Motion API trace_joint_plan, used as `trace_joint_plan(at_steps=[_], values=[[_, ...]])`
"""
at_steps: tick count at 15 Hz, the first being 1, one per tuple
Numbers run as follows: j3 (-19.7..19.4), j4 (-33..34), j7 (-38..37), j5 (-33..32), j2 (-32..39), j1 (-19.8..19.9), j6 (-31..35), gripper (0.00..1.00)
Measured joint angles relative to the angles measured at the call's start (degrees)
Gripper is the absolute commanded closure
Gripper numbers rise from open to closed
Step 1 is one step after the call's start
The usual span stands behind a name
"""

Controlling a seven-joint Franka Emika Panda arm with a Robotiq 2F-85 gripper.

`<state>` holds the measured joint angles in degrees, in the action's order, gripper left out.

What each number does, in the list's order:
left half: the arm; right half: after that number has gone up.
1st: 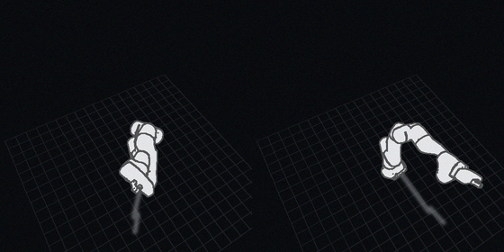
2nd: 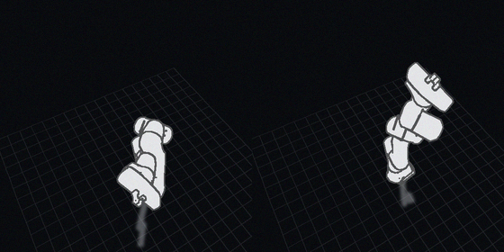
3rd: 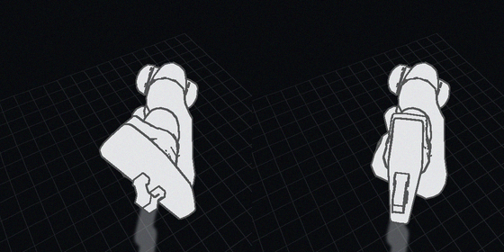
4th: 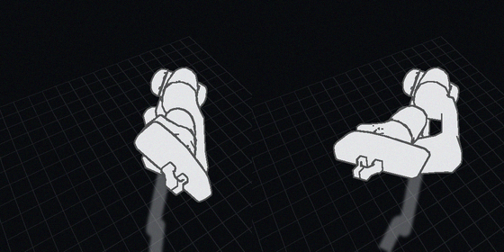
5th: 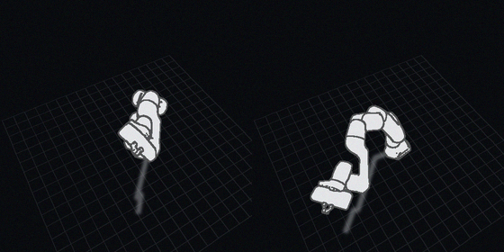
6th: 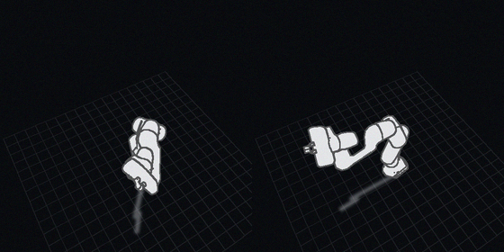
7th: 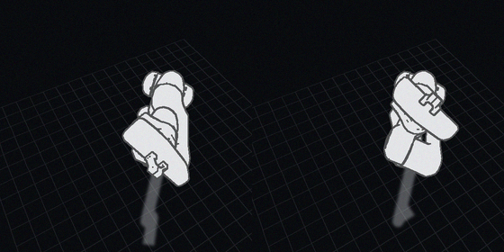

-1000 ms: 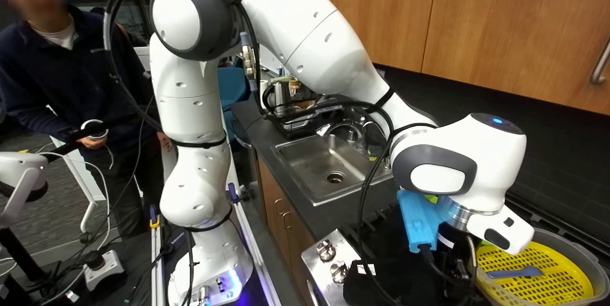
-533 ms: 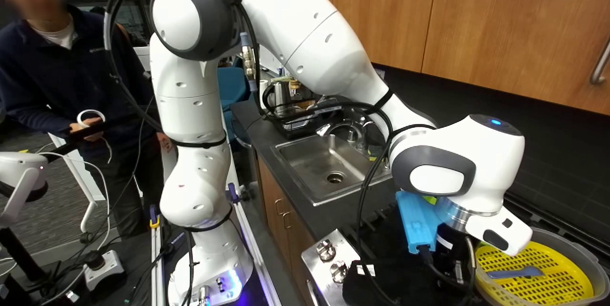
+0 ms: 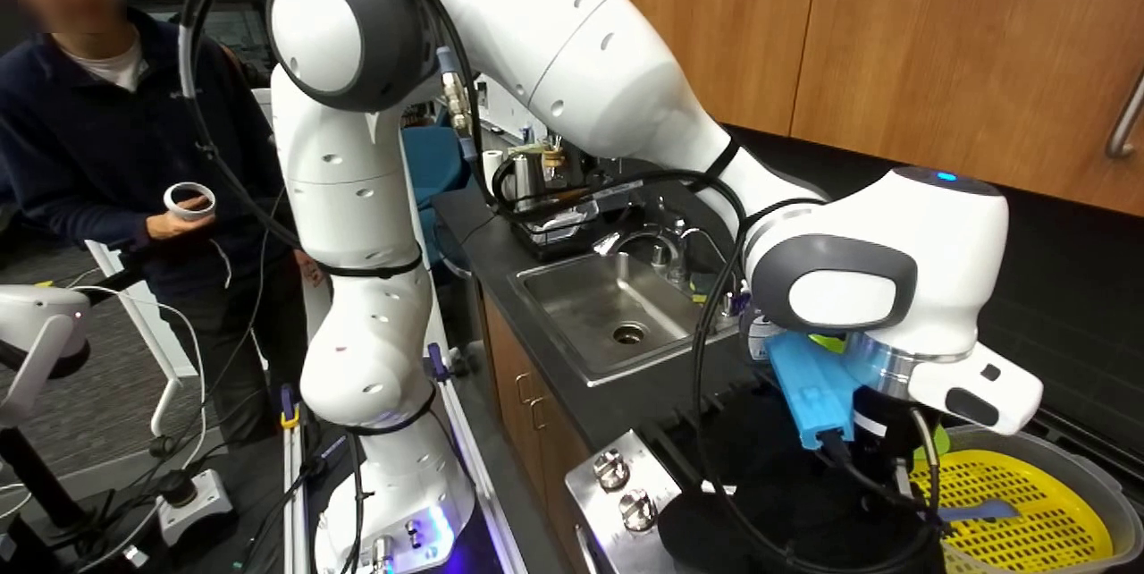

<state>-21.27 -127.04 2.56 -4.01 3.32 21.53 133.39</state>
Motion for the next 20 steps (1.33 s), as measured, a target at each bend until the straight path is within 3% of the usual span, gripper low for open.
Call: trace_joint_plan(at_steps=[20], values=[[2.04,3.31,0.16,-1.18,-5.18,-2.24,-4.42,0.98]])
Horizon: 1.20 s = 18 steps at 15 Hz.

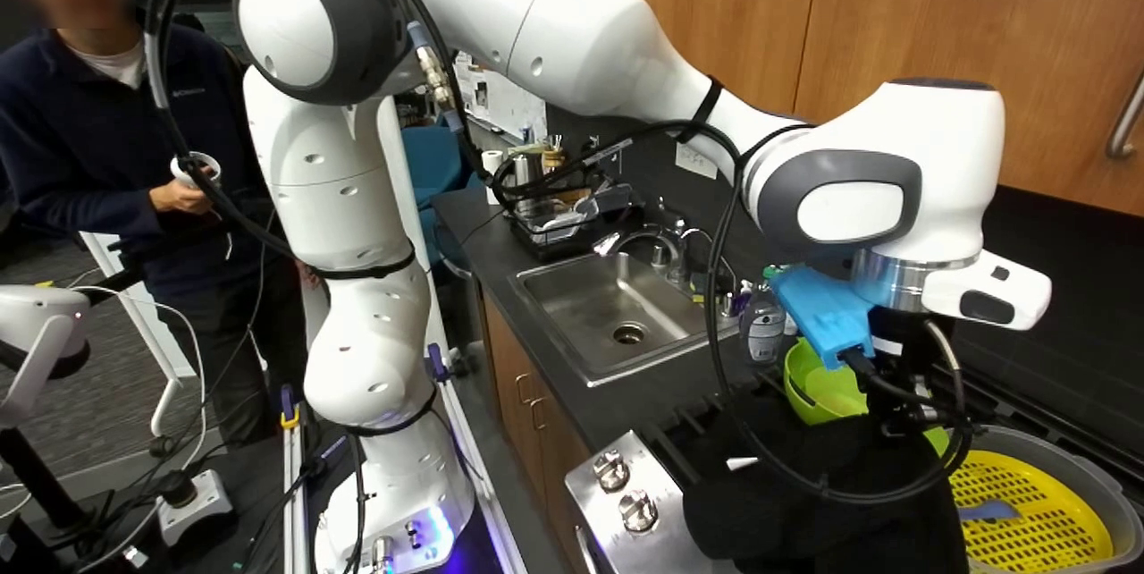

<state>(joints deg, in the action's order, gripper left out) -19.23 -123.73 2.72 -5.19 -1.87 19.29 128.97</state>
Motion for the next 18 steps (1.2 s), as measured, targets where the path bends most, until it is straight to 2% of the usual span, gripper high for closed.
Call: trace_joint_plan(at_steps=[18], values=[[5.4,-2.55,-0.06,-3.78,-8.83,-3.59,-5.8,0.98]])
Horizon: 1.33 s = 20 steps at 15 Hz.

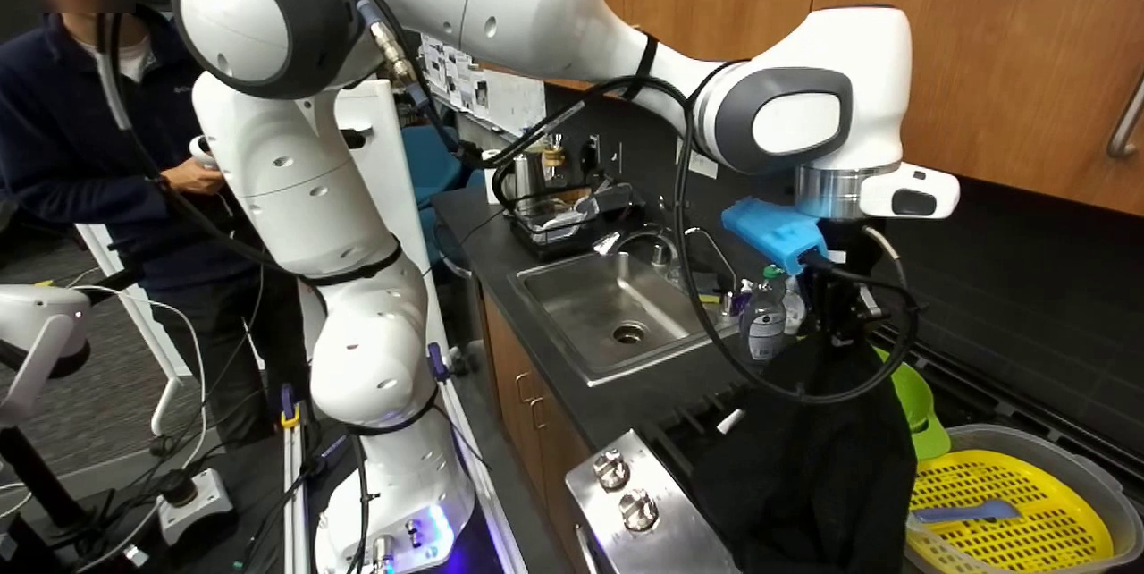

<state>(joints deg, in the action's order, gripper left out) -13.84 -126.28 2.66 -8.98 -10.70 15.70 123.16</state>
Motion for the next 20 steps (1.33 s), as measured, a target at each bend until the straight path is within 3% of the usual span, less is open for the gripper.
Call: trace_joint_plan(at_steps=[12,13,14,20], values=[[4.18,-5.71,0.28,-3.56,-7.64,-2.99,-2.1,0.98],[4.49,-6.16,0.41,-3.82,-8.14,-3.19,-2.1,0.89],[4.78,-6.61,0.53,-4.18,-8.6,-3.39,-2.1,0.67],[5.62,-7.55,1.38,-4.71,-9.78,-3.9,-3.09,0.3]])
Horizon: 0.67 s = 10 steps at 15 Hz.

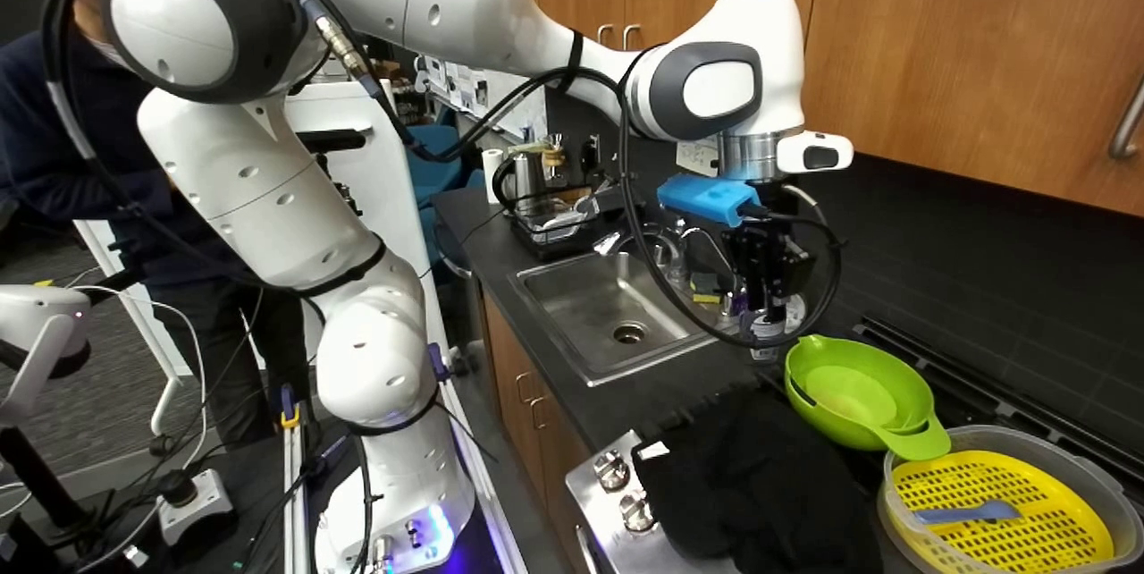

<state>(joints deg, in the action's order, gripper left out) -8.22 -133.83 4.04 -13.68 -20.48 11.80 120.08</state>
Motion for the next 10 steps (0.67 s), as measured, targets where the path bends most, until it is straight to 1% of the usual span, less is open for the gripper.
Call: trace_joint_plan(at_steps=[2,3,4,5,7,10], values=[[0.0,0.0,0.0,-0.01,0.0,0.01,-0.15,0.17],[-0.04,0.0,-0.01,-0.02,0.01,0.06,-0.18,0.09],[-0.24,0.01,-0.11,-0.02,0.04,0.21,-0.22,0.04],[-0.58,0.03,-0.23,-0.06,0.12,0.57,-0.3,0.0],[-1.75,0.12,-0.99,-0.82,0.63,1.99,-0.65,0.0],[-5.07,0.2,-3.15,-3.62,2.28,6.05,-0.56,0.0]])
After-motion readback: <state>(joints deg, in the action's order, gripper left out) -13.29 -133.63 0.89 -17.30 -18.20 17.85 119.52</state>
